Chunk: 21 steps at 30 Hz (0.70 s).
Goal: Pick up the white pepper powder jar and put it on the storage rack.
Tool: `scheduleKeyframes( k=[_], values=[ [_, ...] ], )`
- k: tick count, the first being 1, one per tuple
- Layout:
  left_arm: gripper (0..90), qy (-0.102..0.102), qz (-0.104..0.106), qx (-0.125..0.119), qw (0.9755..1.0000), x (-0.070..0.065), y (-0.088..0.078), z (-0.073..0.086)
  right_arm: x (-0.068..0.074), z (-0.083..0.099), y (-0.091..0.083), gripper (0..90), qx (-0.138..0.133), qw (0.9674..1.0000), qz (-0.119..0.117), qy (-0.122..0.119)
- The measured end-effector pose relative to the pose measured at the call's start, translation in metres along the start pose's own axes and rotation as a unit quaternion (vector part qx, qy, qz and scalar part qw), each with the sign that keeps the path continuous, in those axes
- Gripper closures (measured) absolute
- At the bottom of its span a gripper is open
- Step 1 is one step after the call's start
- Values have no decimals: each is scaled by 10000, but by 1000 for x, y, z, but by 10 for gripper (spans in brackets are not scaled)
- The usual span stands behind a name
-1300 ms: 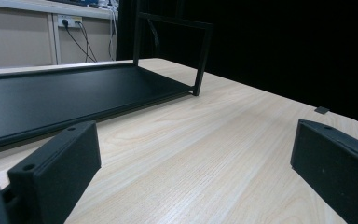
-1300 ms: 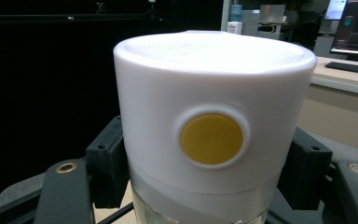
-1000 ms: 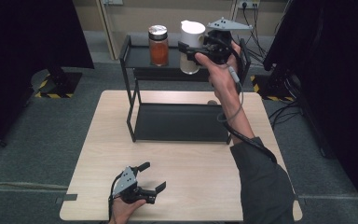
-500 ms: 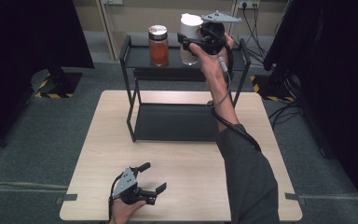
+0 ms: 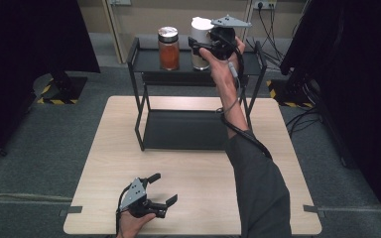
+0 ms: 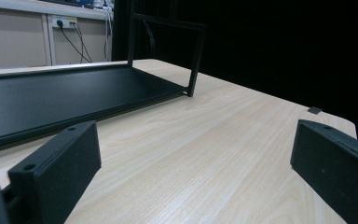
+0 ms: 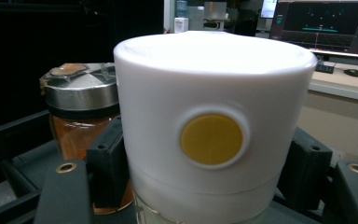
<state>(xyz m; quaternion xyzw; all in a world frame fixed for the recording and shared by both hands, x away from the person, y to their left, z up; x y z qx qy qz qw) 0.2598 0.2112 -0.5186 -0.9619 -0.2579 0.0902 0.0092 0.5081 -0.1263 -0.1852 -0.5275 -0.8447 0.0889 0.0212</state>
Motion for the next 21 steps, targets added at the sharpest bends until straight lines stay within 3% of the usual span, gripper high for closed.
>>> scheduleKeyframes(
  k=[21],
  values=[
    [11, -32, -6, 0, 10000, 1, 1, 1, -5, 9, 4, 293, -74, 10000, 0, 21]
  ],
)
Point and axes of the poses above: each handheld gripper's, and its own axes: y roughly forward along the jaws, z roughly out of its underside, x roughly to its left, the point moved 7 cm from there along y, roughly forward along the jaws, and after that the axes turned 9 degrees about z, right-handed, at the moved point
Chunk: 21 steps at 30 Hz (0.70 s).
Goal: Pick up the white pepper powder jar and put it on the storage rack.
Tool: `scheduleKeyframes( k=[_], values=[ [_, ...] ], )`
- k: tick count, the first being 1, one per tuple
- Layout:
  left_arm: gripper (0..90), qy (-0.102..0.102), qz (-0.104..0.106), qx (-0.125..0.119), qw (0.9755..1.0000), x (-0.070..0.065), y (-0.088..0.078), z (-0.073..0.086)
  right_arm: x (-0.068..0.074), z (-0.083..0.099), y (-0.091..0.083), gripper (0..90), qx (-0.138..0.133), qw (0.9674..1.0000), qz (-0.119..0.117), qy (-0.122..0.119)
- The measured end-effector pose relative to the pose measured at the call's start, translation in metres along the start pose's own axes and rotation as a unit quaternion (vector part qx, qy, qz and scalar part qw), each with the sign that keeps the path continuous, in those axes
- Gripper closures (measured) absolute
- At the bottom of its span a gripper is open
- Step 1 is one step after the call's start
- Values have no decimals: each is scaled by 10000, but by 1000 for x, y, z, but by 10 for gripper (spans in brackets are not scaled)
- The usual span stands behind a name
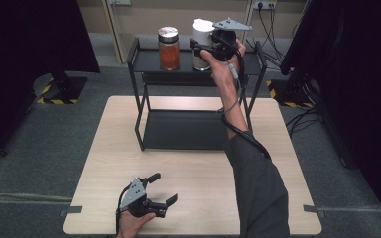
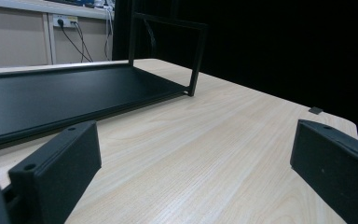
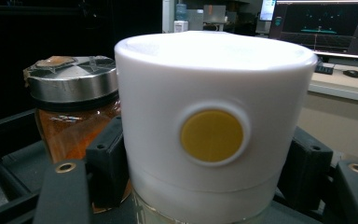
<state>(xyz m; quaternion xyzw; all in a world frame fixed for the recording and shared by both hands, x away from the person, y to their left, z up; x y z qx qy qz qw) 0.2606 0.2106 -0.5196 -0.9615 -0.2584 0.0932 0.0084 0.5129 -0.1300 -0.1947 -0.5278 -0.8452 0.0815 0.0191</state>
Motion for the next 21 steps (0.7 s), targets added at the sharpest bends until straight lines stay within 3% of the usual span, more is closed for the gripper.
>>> scheduleKeyframes(
  k=[2, 7, 15, 21],
  values=[
    [11, -3, 1, 2, 10000, 0, 0, 0, 2, -1, 0, 176, 30, 10000, 74, -42],
    [10, -5, -25, -5, 10000, 2, -1, 0, 2, -4, -7, 55, 84, 9998, 205, 2],
    [10, 0, -28, 12, 10000, 2, 0, 0, -4, 0, -16, 21, 89, 9998, 132, 101],
    [10, -7, -25, 2, 10000, 2, 0, 0, -7, 3, -25, 7, 36, 9999, -64, 123]
  ],
)
Point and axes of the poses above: each handheld gripper's, and its own axes: y roughly forward along the jaws, z roughly out of its underside, x roughly to its left, the point moved 7 cm from there along y, roughly forward along the jaws, and after that the axes turned 9 degrees about z, right-handed, at the moved point
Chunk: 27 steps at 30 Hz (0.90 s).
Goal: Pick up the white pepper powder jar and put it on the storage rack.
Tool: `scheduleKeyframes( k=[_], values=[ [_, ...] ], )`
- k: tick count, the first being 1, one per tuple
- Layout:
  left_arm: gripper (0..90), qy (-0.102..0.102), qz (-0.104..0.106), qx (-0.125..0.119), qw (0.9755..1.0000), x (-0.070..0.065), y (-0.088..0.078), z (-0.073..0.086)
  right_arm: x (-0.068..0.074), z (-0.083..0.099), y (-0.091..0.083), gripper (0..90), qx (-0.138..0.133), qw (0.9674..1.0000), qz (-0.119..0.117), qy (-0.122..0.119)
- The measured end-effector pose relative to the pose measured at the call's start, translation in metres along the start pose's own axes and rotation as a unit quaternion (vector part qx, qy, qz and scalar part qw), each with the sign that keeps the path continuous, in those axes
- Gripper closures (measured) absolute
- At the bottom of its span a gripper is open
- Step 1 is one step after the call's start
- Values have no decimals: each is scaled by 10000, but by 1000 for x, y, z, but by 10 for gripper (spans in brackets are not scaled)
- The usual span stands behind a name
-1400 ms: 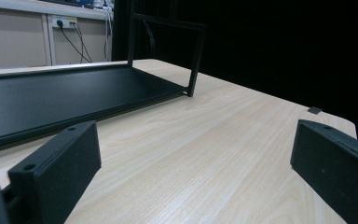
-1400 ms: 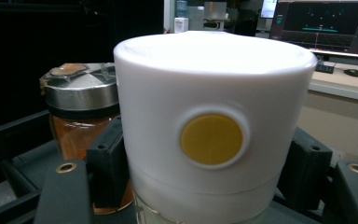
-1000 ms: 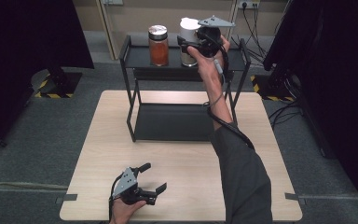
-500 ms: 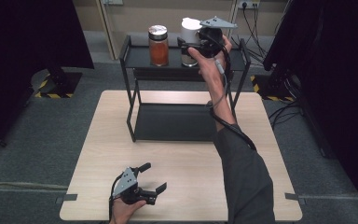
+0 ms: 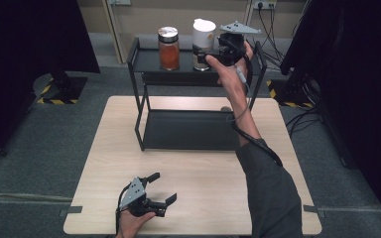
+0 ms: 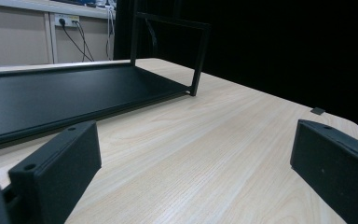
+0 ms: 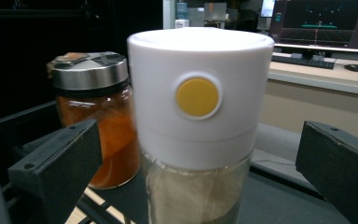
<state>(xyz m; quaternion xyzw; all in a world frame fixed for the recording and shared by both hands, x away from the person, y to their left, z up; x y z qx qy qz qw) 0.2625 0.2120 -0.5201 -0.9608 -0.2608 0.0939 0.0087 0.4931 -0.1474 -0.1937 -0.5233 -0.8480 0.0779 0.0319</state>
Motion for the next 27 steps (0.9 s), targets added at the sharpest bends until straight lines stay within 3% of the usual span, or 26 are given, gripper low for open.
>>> scheduleKeyframes(
  k=[17, 20, 27],
  values=[
    [10, -2, -21, 12, 10000, 0, 1, 0, -15, 29, -32, 7, -220, 9988, -428, 110],
    [10, 5, -19, 11, 10000, 0, 1, 0, -16, 34, -37, 7, -230, 9980, -549, 219],
    [11, 3, -31, -10, 10000, 0, 0, 0, -15, 40, -48, 7, -256, 9975, -634, 160]
  ],
)
Point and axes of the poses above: each handheld gripper's, and its own axes: y roughly forward along the jaws, z roughly out of its underside, x roughly to its left, the point moved 7 cm from there along y, roughly forward along the jaws, and after that the axes turned 9 degrees about z, right-handed, at the moved point
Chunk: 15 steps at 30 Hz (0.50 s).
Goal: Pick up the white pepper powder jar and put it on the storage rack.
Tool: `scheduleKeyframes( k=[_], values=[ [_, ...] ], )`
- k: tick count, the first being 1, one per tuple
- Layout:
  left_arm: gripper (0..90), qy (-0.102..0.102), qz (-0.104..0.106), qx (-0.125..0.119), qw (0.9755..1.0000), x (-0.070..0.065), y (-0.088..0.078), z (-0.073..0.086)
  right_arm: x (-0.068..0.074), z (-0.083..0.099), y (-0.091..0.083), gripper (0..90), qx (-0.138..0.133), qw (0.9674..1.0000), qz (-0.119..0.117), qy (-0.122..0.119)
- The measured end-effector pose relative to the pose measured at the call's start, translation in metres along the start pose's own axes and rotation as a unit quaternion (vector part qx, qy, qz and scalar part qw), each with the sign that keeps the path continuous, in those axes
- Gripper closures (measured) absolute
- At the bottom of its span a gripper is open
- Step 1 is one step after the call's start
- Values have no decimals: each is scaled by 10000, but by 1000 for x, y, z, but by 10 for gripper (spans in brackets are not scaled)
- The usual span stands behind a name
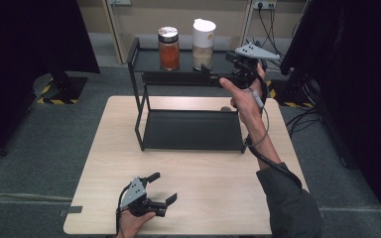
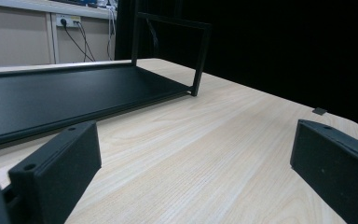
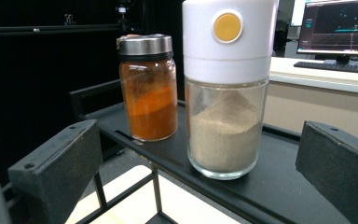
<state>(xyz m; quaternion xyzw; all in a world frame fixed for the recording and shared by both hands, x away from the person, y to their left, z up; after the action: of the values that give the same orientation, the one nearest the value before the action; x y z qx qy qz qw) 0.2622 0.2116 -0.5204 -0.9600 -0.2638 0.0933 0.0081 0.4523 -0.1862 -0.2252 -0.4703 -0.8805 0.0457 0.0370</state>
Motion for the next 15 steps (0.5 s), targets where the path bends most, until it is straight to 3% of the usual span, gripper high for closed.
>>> scheduleKeyframes(
  k=[15],
  values=[
    [10, 4, -2, 13, 10000, 0, 0, 0, 1, 20, -20, 7, -123, 9995, -276, 18]
  ],
)
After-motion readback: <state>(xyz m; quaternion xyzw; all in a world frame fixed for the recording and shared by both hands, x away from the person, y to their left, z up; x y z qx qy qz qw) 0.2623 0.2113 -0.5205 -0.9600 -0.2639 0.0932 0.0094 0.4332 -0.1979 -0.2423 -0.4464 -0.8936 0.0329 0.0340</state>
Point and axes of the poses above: each handheld gripper's, and its own axes: y roughly forward along the jaws, z roughly out of its underside, x roughly to its left, the point moved 7 cm from there along y, roughly forward along the jaws, and after that the axes turned 9 degrees about z, right-handed, at the moved point
